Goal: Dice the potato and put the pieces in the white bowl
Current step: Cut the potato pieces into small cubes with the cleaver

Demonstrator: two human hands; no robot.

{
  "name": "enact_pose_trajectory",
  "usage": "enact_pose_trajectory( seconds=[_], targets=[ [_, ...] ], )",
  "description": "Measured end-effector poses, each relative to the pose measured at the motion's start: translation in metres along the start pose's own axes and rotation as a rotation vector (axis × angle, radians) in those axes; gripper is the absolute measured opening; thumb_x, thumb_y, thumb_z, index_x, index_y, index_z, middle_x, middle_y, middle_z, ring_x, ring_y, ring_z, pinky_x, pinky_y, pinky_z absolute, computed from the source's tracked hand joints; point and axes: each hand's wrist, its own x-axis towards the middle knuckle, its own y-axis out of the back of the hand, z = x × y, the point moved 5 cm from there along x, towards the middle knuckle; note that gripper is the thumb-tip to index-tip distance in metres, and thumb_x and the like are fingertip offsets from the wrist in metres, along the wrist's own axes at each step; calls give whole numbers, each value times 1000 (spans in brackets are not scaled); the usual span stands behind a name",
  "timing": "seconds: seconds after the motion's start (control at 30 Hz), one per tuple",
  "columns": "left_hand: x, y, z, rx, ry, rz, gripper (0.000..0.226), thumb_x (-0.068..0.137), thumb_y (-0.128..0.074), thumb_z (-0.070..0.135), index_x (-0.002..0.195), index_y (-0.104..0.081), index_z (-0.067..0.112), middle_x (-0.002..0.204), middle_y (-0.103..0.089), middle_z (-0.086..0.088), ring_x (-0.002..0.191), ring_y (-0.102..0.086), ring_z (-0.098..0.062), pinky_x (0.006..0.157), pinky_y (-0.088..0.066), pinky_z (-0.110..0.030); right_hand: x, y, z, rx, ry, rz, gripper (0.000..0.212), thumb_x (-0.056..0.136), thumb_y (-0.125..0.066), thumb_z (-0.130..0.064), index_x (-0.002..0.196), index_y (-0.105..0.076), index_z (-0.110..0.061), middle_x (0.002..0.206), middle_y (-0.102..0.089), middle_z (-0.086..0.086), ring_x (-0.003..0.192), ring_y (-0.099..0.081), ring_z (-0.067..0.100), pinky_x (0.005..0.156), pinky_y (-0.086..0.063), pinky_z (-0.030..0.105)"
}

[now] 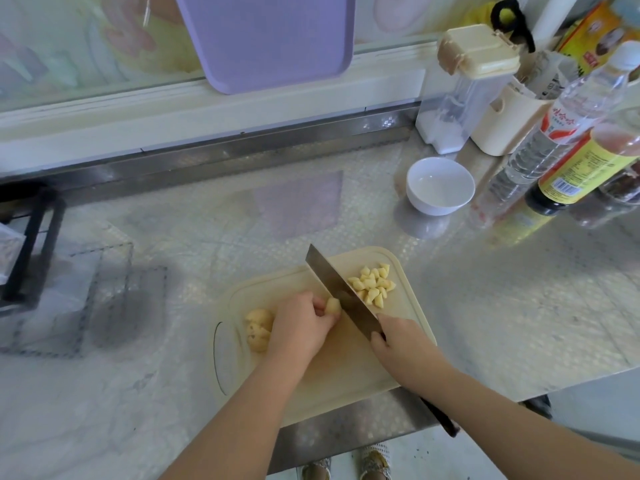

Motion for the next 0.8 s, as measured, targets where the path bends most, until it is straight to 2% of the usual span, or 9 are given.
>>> enact_pose_trajectory(
  seconds=[0.1, 0.23, 0.37, 0.47, 0.8],
  targets=[
    [3, 2, -2, 19, -38, 16, 20, 85, -72, 39, 93, -63, 23, 87, -65, 8, 83, -63, -13, 73, -49, -27, 0, 3, 1, -7, 16, 9, 20, 105, -39, -26, 92, -54, -23, 78, -58, -5, 72, -61, 13, 75, -58, 33],
    [6, 4, -6, -26, -79, 20, 21, 84, -74, 35, 98, -68, 20, 87, -67, 7, 78, -62, -10, 71, -51, -26, -2, 6, 1, -46, 45, 21, 23, 104, -37, -29, 95, -56, -20, 79, -59, -2, 71, -61, 15, 72, -58, 39],
    [10, 6, -6, -28, -121, 12, 22, 84, -75, 32, 102, -71, 20, 94, -70, 7, 82, -64, -9, 75, -50, -24, -6, 17, 0, -81, 92, 50, 22, 104, -37, -29, 89, -51, -21, 72, -54, -2, 66, -57, 18, 67, -54, 41],
    [12, 8, -6, -54, -106, 22, 20, 83, -77, 29, 99, -72, 19, 93, -70, 4, 84, -65, -12, 79, -54, -30, -8, 22, -2, -106, 122, 43, 22, 104, -37, -28, 88, -50, -19, 70, -52, -1, 65, -56, 19, 66, -52, 41],
    [10, 9, -7, -59, -117, 67, 12, 82, -77, 26, 91, -74, 18, 89, -70, 5, 83, -65, -11, 80, -54, -32, -8, 15, -7, -59, 123, 14, 18, 105, -37, -29, 100, -53, -23, 74, -56, -3, 68, -59, 15, 68, -57, 40]
  ],
)
